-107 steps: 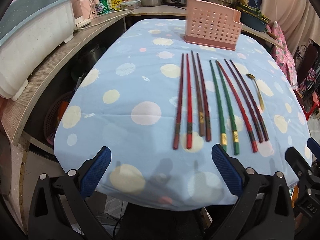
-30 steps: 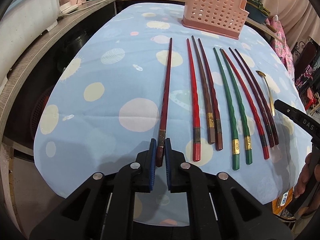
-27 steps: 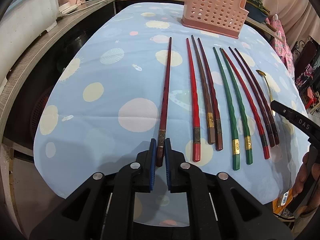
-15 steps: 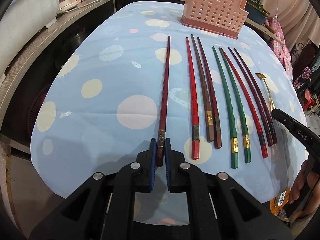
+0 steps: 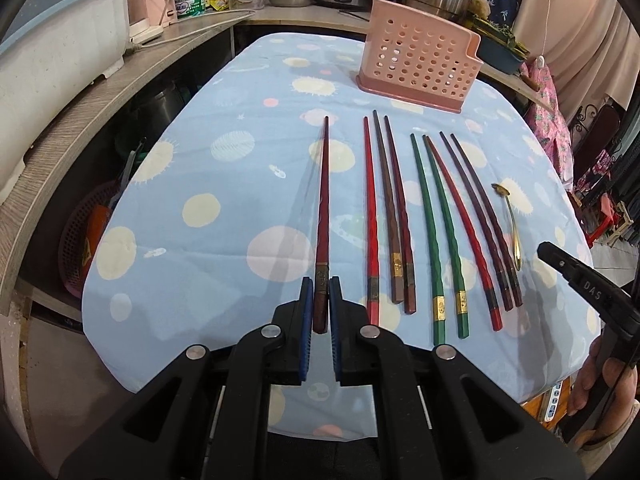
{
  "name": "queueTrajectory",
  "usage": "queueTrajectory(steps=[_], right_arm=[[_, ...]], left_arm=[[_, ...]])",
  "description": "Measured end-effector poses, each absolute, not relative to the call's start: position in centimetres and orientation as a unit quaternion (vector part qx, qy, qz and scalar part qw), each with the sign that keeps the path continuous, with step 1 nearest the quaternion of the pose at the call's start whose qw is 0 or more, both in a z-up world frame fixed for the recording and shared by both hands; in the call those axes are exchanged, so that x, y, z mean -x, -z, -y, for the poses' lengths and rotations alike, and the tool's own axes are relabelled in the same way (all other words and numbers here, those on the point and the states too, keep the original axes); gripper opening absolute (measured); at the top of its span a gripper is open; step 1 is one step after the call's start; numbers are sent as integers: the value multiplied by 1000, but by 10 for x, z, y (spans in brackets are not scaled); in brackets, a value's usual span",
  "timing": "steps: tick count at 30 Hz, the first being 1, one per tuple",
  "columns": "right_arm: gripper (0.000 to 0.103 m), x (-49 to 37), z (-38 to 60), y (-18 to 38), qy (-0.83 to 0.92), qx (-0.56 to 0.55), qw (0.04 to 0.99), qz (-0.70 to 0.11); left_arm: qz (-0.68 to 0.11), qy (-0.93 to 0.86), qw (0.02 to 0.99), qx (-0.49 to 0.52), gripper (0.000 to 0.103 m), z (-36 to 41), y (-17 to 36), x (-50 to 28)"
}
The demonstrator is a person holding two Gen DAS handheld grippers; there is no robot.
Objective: Organize utensils
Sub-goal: 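Lift the dark red chopstick with the left tool toward the pink holder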
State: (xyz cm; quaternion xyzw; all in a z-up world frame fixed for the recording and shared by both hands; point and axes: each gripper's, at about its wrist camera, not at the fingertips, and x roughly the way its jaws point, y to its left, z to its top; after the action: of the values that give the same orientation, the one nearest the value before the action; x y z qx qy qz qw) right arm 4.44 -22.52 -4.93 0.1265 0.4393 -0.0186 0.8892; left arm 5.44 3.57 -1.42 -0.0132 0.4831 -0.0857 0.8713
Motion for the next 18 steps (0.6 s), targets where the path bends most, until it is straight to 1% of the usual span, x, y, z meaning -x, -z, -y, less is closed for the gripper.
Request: queueTrajectory(steps=[1, 3, 7, 8, 9, 10, 16, 18], right_arm=[[19, -47, 223, 53, 19, -124, 889, -441], [27, -52, 220, 61, 19, -121, 886, -447], [27, -58, 214, 71, 14, -109, 885, -452], [26, -58, 211, 72, 16, -99, 887, -451], [22, -57, 210, 71, 20, -90, 887, -452], [12, -57, 210, 71, 21, -85, 888, -452], [10, -48, 215, 66, 20, -92, 887, -453], [3, -44, 214, 60, 20, -90, 888, -451]], left_arm=[[-486, 85, 870, 13, 8, -35, 17, -54], [-492, 86, 866, 12, 8, -34, 21, -54], [-496, 84, 864, 8, 7, -33, 26, -54], [-498, 83, 863, 8, 7, -33, 28, -54], [-499, 83, 862, 8, 7, -33, 30, -54], [-501, 83, 861, 8, 7, -33, 31, -55], [-501, 88, 861, 15, 7, -35, 30, -54], [-492, 90, 866, 17, 7, -36, 22, -53]])
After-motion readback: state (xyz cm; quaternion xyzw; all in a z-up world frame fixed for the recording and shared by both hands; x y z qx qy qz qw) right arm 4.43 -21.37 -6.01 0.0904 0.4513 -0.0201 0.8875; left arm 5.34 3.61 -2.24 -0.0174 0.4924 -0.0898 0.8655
